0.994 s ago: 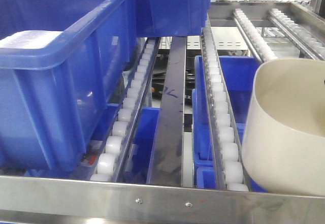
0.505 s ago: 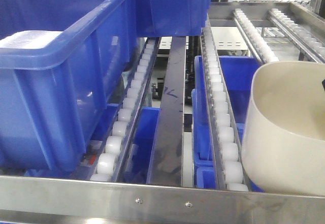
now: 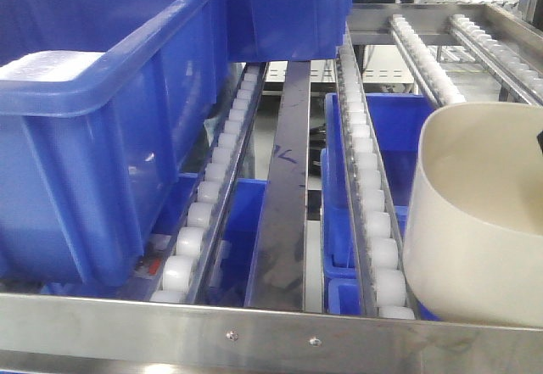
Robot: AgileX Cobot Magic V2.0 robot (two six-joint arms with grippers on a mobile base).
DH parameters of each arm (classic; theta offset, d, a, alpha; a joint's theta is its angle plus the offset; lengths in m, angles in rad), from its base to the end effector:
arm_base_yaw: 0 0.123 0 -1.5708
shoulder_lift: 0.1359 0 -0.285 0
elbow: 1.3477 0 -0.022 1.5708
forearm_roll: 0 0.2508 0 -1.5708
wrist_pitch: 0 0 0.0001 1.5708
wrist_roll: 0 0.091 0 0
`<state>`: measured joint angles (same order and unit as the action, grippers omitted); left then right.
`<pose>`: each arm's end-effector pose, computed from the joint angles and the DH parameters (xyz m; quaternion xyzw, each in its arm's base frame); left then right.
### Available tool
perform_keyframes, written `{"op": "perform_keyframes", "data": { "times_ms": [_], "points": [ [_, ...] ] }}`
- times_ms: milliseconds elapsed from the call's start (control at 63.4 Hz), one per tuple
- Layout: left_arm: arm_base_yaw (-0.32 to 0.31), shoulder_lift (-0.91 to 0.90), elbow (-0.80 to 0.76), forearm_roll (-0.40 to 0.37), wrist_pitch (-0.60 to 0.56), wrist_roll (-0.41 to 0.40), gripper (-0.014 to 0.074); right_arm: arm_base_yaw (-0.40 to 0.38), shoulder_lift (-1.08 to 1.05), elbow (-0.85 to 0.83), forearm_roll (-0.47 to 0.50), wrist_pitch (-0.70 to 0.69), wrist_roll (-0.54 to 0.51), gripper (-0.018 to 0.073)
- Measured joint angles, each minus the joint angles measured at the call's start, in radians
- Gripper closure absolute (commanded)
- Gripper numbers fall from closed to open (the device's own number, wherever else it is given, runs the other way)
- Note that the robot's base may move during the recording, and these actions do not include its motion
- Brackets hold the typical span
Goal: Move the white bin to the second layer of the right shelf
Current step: 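Open the right gripper to release the bin rim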
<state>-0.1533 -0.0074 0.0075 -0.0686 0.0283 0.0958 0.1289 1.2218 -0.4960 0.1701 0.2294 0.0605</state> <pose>0.0554 -0.0088 0.2085 0.0625 0.6831 -0.0465 0.7261 0.2109 0.0309 0.2005 0.0390 0.9374 0.0788 0.3370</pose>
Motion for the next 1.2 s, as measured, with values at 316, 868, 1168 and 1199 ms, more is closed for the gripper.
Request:
{"op": "perform_keyframes", "data": {
  "times_ms": [316, 868, 1168, 1199],
  "points": [
    [0.0, 0.0, 0.0, 0.0, 0.0, 0.0, 0.0512, 0.0, 0.0, 0.0, 0.002, -0.039, 0.0, 0.0092],
    [0.0, 0.0, 0.0, 0.0, 0.0, 0.0, 0.0512, 0.0, -0.037, 0.0, 0.002, -0.099, 0.0, 0.0079],
    [0.0, 0.0, 0.0, 0.0, 0.0, 0.0, 0.0512, 0.0, -0.16, 0.0, 0.002, -0.101, 0.0, 0.0081],
    [0.0, 0.0, 0.0, 0.0, 0.0, 0.0, 0.0512, 0.0, -0.181, 0.0, 0.002, -0.101, 0.0, 0.0081]
  ]
}}
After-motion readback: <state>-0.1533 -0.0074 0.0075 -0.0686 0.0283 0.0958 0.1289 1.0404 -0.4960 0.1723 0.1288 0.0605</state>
